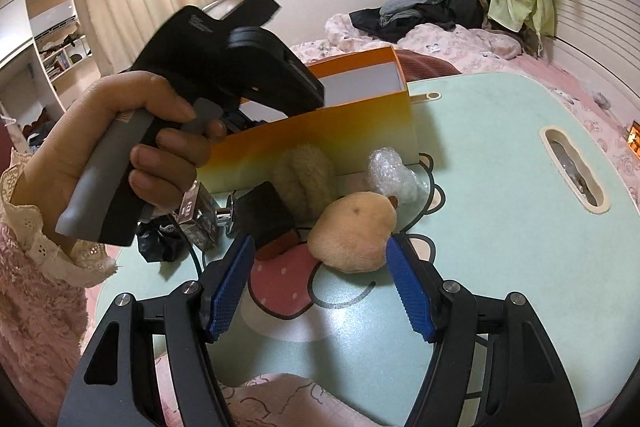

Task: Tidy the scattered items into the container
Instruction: 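Grasp white fluffy pompom in box with left tool, place on table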

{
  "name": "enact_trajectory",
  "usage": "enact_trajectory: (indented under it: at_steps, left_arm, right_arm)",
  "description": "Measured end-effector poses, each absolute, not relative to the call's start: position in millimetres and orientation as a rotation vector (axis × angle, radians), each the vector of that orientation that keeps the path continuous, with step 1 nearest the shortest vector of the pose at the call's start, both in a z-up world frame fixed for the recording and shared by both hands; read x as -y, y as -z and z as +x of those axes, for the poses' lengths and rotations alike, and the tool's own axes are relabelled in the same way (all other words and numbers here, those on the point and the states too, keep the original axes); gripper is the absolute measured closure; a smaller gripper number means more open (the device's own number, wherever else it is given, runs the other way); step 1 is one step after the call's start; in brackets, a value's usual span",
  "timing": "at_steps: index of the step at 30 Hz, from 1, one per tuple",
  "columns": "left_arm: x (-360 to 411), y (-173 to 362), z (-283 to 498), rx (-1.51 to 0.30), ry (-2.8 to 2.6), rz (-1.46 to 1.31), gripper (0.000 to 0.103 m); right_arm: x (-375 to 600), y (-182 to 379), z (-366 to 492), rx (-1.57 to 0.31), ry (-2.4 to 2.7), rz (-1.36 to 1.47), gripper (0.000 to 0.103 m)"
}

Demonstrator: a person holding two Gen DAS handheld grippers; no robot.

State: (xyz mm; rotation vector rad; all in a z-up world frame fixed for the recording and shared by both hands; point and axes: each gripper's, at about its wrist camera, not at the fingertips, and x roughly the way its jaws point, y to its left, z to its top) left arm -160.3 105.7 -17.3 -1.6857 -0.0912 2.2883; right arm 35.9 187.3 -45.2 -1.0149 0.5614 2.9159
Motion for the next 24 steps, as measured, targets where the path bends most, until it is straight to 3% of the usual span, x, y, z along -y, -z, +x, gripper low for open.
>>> enact_trajectory:
  at_steps: [12,21,24]
  left_arm:
    - [-55.1,-72.9,-95.8,0.145,-2.344,-1.31,0.07]
    - [-23.5,-20.7,-26.9,0.06,-2.354,-1.259,0.069]
    - [-12.6,3.5,-19.6,0.147,-2.341,-1.264,0.069]
  right_arm:
    - [-183.7,46.6,33.1,-0.544,-2.908,-1.026,0.034]
    - [-185.2,48.1,31.0,-0.56,-2.896,-1.039,0.034]
    - [-184.3,47.9,31.0,-0.548,-2.897,-1.039,0.034]
